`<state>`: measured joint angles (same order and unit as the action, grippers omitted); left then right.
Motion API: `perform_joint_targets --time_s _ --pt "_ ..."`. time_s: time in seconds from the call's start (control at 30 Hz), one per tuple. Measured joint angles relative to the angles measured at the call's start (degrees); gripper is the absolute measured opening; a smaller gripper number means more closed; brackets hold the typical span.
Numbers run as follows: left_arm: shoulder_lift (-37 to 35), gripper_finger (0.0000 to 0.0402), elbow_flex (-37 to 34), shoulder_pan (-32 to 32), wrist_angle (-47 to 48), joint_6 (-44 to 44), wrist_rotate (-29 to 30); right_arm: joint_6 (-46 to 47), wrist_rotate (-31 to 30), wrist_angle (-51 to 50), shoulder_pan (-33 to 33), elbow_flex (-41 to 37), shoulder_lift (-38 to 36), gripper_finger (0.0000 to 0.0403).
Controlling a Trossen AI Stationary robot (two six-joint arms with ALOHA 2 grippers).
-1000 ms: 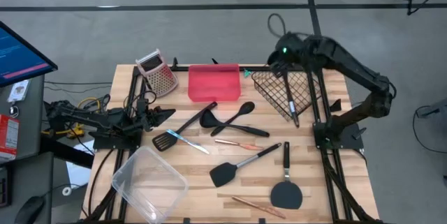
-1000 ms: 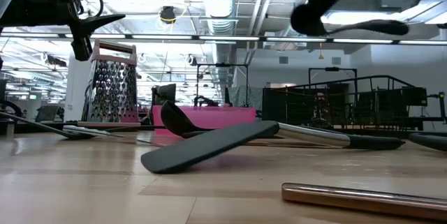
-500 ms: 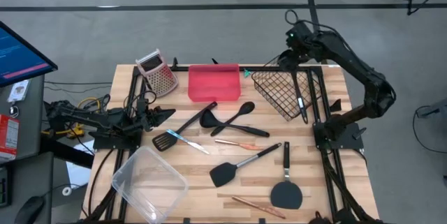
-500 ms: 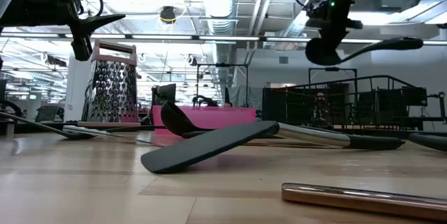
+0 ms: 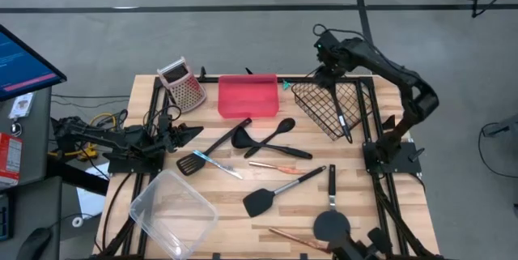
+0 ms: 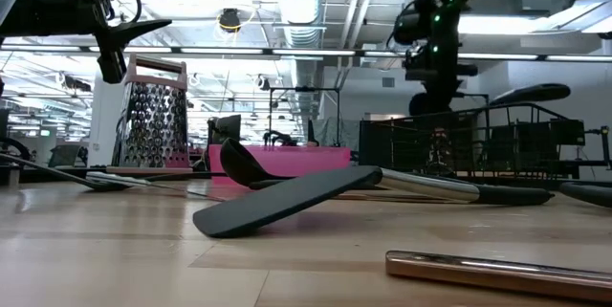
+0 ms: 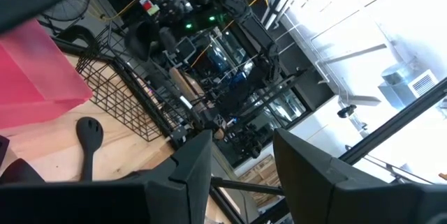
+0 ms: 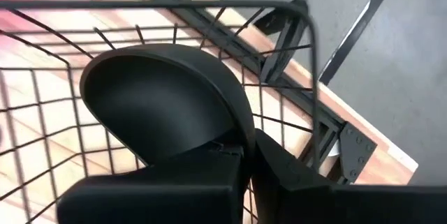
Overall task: Pick & Place Kitchen Items
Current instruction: Put the black ladle into the wire basket, then put the white table knife into the pink bin
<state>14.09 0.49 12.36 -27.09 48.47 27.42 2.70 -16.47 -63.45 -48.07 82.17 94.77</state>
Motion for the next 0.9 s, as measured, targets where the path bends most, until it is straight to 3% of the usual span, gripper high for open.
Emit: perform_joint_targets --time_s 0.3,0.9 --pt "0.00 0.0138 0.02 -0.02 -0.08 0.19 0.00 -0.34 0.00 -0.12 0.02 0.03 3.80 0.0017" --pt "0.00 0.0138 0.02 -0.02 -0.46 1.38 0.00 -2.01 -0.07 0.18 0.02 0.77 3.38 0.0082"
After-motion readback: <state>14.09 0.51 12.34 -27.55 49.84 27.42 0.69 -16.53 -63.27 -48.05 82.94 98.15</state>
